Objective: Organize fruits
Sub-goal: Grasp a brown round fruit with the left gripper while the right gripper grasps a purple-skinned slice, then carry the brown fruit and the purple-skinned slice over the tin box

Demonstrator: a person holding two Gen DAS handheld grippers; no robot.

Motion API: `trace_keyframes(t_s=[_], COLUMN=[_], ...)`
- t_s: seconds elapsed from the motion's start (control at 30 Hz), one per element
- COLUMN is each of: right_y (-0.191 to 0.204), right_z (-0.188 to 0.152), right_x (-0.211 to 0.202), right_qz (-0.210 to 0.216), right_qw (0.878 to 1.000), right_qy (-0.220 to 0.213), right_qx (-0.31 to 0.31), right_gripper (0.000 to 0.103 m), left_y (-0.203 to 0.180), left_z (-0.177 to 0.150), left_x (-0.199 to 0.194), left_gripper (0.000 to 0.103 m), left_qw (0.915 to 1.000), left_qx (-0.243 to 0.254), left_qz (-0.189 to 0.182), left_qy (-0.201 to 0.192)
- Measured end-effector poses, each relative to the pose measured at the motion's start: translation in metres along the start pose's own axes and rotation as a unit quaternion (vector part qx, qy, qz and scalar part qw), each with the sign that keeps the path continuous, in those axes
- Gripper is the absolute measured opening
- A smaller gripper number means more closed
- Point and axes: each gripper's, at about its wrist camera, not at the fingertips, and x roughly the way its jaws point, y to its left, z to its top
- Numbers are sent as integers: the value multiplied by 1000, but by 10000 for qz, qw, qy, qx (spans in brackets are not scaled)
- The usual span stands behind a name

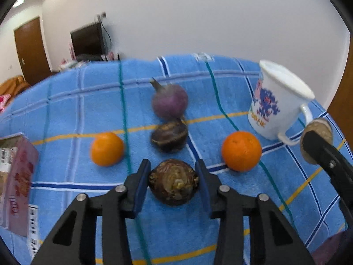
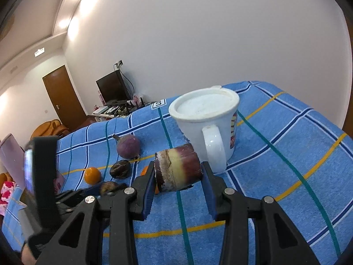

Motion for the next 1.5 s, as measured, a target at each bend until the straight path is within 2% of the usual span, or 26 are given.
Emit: trace_keyframes(t_s=[0.1, 0.33, 0.7, 0.9, 1.13, 1.33, 1.5], right_y=[6, 24, 44, 56, 76, 96, 120], right_z=[-1, -8, -13, -18, -27, -36, -43], right_x=[0, -11, -20, -20, -10, -3, -2], right_qz=[-44, -22, -333, -408, -240, -99, 26], right_qw=[9997, 9962, 9905, 9899, 9935, 9951, 9947], right_qy=[-156, -587, -859, -800, -310, -62, -47], right_qx=[-167, -642, -1021, -1100, -1066, -978, -1030], right_gripper=[41, 41, 41, 41, 41, 41, 41], left_y=[7, 42, 89, 105, 122, 139, 151], left_z=[-5, -19, -37, -42, -47, -48, -50], left_x=[-19, -52, -81, -90, -96, -99, -101], left_gripper=[43, 43, 43, 43, 43, 43, 43], left_qw=[9988, 9921, 9855, 9842, 9832, 9835, 9827], left_qx=[194, 386, 412, 383, 334, 153, 112], left_qz=[200, 554, 872, 875, 842, 760, 751], left_qy=[-413, -1061, -1396, -1493, -1585, -1632, -1691])
